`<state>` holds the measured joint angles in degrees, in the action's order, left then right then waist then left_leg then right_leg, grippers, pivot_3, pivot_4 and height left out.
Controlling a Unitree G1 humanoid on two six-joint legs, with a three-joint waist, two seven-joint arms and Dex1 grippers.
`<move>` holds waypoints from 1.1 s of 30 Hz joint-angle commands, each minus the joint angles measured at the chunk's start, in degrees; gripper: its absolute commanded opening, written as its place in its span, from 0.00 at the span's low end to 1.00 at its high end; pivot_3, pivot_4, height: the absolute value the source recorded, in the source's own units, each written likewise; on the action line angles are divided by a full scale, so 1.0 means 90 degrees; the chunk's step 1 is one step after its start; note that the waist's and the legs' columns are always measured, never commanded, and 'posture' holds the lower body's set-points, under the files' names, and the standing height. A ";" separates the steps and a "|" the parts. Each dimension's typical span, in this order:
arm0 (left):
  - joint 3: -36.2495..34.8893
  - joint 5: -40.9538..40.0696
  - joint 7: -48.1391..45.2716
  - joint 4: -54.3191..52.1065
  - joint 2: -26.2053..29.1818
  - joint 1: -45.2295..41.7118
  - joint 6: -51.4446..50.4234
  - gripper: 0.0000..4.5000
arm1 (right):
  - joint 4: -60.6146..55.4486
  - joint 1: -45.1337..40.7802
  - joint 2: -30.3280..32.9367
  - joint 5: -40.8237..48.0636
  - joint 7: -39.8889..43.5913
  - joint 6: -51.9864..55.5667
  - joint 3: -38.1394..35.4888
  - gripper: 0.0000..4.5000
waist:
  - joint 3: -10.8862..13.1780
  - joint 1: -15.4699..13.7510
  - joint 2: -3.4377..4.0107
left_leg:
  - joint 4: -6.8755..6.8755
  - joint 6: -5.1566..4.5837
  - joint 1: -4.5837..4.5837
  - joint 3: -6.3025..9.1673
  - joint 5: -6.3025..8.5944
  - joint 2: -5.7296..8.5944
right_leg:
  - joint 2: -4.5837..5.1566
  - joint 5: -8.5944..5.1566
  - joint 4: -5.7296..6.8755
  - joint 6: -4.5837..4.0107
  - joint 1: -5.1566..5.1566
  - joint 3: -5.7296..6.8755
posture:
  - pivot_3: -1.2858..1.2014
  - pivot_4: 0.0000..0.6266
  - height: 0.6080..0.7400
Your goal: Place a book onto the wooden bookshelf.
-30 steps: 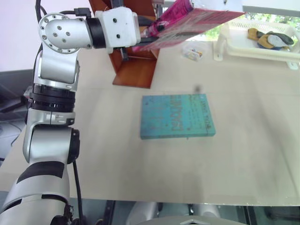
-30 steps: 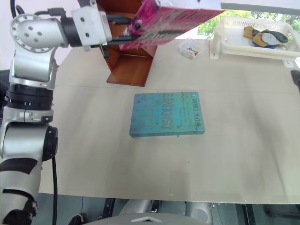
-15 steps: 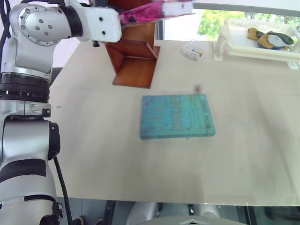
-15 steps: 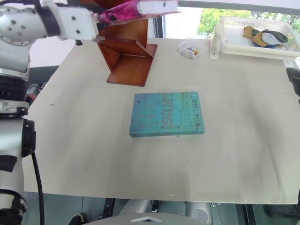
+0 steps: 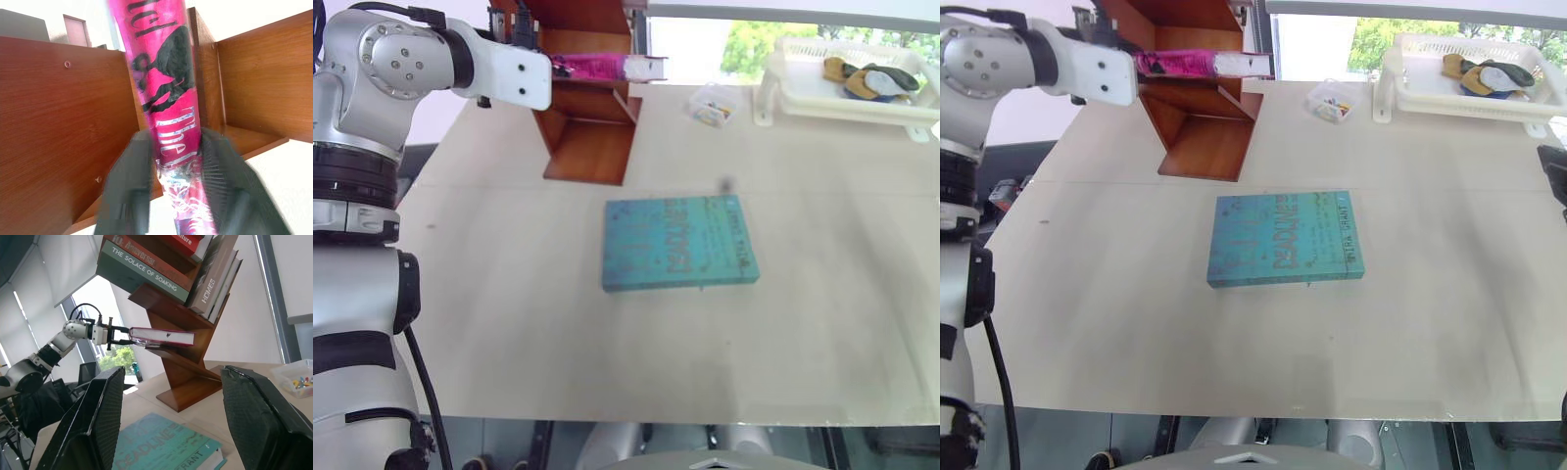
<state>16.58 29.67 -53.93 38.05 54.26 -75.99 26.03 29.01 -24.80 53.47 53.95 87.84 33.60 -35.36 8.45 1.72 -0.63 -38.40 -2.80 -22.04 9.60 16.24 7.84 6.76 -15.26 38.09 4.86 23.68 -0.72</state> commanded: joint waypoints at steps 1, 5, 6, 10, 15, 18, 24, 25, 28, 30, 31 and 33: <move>-0.0089 0.0037 -0.0113 0.0090 0.0165 -0.0238 -0.0285 0.69 | -0.0201 0.0054 0.0031 0.0088 0.0211 -0.0097 -0.0250 0.70 | 0.0000 0.0027 0.0000 | 0.0000 0.0000 -0.0001 0.0001 0.0000 0.0000 | 0.0000 0.0000 -0.0001 0.0000 0.0000 0.0000 | 0.52 0.24 1.00; -0.0042 0.0253 0.0259 0.0193 0.0156 -0.0266 -0.0143 0.99 | -0.0224 0.0084 0.0015 0.0091 0.0180 -0.0124 -0.0266 0.70 | 0.0000 0.0046 0.0000 | -0.0001 -0.0001 -0.0005 0.0004 0.0000 0.0001 | 0.0001 0.0000 -0.0005 0.0000 0.0001 0.0002 | 0.52 0.24 1.00; -0.0018 0.0308 0.0270 0.0222 0.0158 -0.0280 -0.0177 0.99 | -0.0249 0.0104 0.0001 0.0091 0.0170 -0.0129 -0.0273 0.70 | 0.0000 0.0046 0.0000 | 0.0000 -0.0001 -0.0005 0.0004 0.0000 0.0001 | 0.0001 0.0000 -0.0004 0.0000 0.0001 0.0002 | 0.52 0.24 1.00; 0.0036 0.0435 0.0201 0.0377 0.0219 -0.0297 -0.0289 0.99 | -0.0305 0.0140 -0.0052 0.0082 0.0135 -0.0163 -0.0299 0.70 | 0.0000 0.0046 0.0000 | -0.0001 -0.0001 -0.0004 0.0004 0.0000 0.0001 | 0.0001 0.0000 -0.0003 0.0000 0.0001 0.0002 | 0.52 0.24 1.00; -0.0001 0.0361 0.0015 0.0447 0.0379 -0.0170 -0.0375 0.99 | -0.0292 0.0133 -0.0059 0.0067 0.0133 -0.0188 -0.0299 0.70 | 0.0000 0.0054 0.0000 | 0.0000 -0.0001 -0.0005 0.0005 0.0000 0.0001 | 0.0000 0.0000 -0.0003 0.0000 0.0002 0.0002 | 0.52 0.24 1.00; -0.0122 0.0149 -0.0091 0.0404 0.0435 -0.0089 -0.0437 0.99 | -0.0264 0.0132 -0.0036 0.0060 0.0150 -0.0197 -0.0298 0.70 | 0.0000 0.0058 0.0000 | 0.0001 -0.0001 -0.0005 0.0005 0.0000 0.0001 | 0.0001 0.0000 -0.0004 0.0000 0.0002 0.0002 | 0.52 0.24 1.00; -0.1257 -0.2090 -0.1360 -0.0684 0.0256 0.0719 -0.1605 0.99 | -0.0148 0.0228 0.0180 0.0020 0.0266 -0.0115 -0.0330 0.70 | -0.0002 0.0064 0.0003 | -0.0003 -0.0001 -0.0004 0.0006 0.0000 0.0001 | 0.0002 0.0000 0.0002 0.0000 0.0003 0.0000 | 0.52 0.24 1.00; -0.1388 -0.2289 -0.1398 -0.0925 0.0306 0.0932 -0.1645 0.99 | -0.0152 0.0265 0.0215 0.0017 0.0284 -0.0095 -0.0345 0.70 | -0.0002 0.0066 0.0003 | -0.0003 -0.0001 -0.0005 0.0008 0.0000 0.0001 | 0.0001 0.0000 -0.0001 0.0000 0.0003 0.0001 | 0.52 0.24 1.00; -0.1856 -0.3219 -0.1683 -0.1992 0.0217 0.1737 -0.2476 0.99 | -0.0169 0.0389 0.0284 0.0026 0.0332 -0.0069 -0.0385 0.70 | -0.0005 0.0072 0.0009 | 0.0000 -0.0001 -0.0007 0.0014 0.0000 0.0000 | 0.0004 0.0000 -0.0005 0.0000 0.0003 -0.0002 | 0.52 0.24 1.00; -0.2258 -0.4455 -0.1908 -0.3117 -0.0051 0.2407 -0.3760 0.99 | -0.0274 0.0566 0.0274 0.0030 0.0353 -0.0065 -0.0430 0.70 | -0.0008 0.0070 0.0013 | -0.0003 -0.0001 -0.0007 0.0016 0.0000 0.0000 | 0.0005 0.0000 -0.0001 0.0000 0.0002 -0.0002 | 0.52 0.24 1.00; -0.2530 -0.5257 -0.1923 -0.3664 -0.0243 0.2722 -0.4575 0.99 | -0.0371 0.0703 0.0252 0.0021 0.0354 -0.0075 -0.0460 0.70 | -0.0009 0.0067 0.0014 | -0.0005 -0.0001 -0.0007 0.0018 0.0000 0.0000 | 0.0006 0.0000 -0.0003 0.0000 0.0000 0.0000 | 0.52 0.24 1.00; -0.2938 -0.6325 -0.1741 -0.4497 -0.0443 0.3356 -0.5964 0.99 | -0.0572 0.1049 0.0210 -0.0062 0.0353 -0.0184 -0.0491 0.70 | -0.0009 0.0044 0.0015 | -0.0012 -0.0001 -0.0008 0.0020 0.0000 0.0000 | 0.0008 0.0000 0.0002 0.0000 -0.0002 0.0000 | 0.52 0.24 1.00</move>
<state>-4.93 -16.57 -70.55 5.91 50.32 -48.60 -15.80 26.86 -17.19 54.58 53.42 88.22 33.15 -37.28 8.36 2.12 -0.50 -38.53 -2.81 -22.13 9.79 16.25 7.84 6.83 -15.25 38.11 4.86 23.67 -0.71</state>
